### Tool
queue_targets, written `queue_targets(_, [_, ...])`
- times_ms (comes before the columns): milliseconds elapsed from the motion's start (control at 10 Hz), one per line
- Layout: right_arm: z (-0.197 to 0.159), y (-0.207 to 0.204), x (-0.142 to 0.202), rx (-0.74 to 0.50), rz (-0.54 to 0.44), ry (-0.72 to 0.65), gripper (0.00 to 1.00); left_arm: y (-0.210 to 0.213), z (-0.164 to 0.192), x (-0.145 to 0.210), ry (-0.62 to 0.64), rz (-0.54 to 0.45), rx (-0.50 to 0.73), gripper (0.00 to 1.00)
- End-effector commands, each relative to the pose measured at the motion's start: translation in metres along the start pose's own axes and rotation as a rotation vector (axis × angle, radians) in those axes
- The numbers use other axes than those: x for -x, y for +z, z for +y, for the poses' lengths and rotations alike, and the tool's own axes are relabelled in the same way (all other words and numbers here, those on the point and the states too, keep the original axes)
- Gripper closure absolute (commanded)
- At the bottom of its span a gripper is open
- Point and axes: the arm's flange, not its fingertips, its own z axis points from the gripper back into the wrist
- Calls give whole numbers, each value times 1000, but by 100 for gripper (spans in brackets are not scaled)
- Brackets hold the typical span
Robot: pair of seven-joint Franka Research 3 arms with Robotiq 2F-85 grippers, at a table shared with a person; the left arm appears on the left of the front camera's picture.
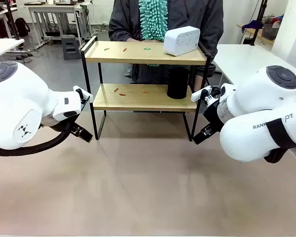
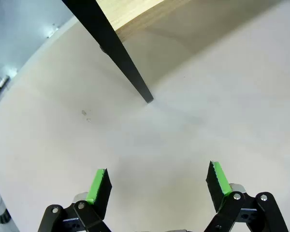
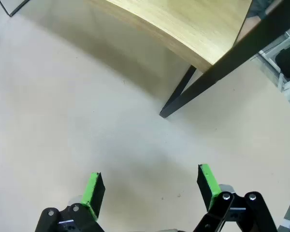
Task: Clean the shelf.
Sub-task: Pick up the Duster from the human.
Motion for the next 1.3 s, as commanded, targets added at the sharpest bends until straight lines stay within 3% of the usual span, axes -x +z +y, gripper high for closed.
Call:
queue_targets(0, [0, 0, 0, 0, 0, 0, 0, 0, 0, 0, 0, 0, 0, 0])
queue_targets(1000, [0, 0, 0, 0, 0, 1, 0, 0, 0, 0, 1, 0, 0, 0])
queue_targets(1100, [-2, 48, -1, -71, 55, -137, 0, 49, -5, -3, 116, 81, 121, 0])
queue_targets(1200, [-17, 106, 12, -119, 73, -212, 0, 100, 0, 10, 133, -14, 234, 0])
